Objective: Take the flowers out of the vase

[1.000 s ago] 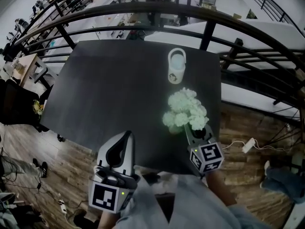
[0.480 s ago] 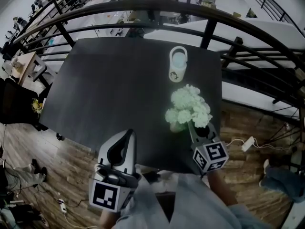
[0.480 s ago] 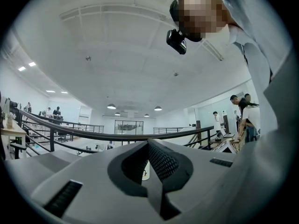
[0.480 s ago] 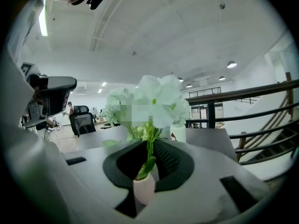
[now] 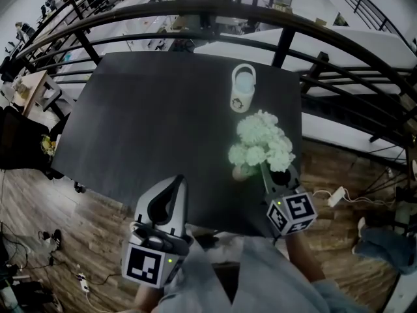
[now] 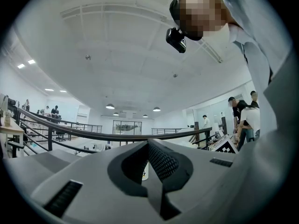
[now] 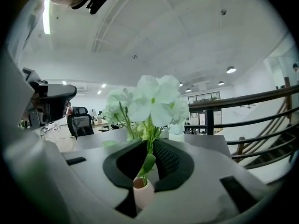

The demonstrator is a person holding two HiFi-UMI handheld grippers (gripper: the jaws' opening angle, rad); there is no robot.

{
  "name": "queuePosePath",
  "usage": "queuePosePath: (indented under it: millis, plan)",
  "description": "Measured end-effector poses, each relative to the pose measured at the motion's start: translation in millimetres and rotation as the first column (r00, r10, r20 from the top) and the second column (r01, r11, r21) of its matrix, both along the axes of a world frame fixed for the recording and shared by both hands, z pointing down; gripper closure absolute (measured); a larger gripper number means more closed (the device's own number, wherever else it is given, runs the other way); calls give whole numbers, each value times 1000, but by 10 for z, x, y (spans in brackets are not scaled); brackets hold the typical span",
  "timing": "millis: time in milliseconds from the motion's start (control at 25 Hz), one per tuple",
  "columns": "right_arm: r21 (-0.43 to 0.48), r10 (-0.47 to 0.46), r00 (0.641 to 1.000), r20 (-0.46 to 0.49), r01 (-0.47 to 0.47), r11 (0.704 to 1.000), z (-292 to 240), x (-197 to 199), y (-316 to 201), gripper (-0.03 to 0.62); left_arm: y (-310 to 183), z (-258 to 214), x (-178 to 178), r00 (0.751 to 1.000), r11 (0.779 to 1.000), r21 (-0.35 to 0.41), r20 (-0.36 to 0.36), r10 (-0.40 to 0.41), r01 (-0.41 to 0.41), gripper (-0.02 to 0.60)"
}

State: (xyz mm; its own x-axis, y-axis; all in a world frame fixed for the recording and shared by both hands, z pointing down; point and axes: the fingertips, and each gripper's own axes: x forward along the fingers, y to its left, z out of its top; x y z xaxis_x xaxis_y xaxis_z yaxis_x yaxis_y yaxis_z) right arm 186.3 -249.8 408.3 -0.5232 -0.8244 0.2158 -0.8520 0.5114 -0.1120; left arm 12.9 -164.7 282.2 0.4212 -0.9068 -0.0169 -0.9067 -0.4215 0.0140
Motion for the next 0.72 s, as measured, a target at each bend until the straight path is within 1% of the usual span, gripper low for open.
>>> queuePosePath:
  millis: [280, 720]
  plan:
    - [37, 17, 1000, 0, -17, 999, -177, -11, 18, 549, 41, 14, -46, 1000, 1000, 4, -6, 8, -8, 584]
    - [62, 41, 998, 56, -44, 997, -427, -48, 70, 551, 116, 4, -101, 1000, 1000, 16, -4, 24, -24, 584]
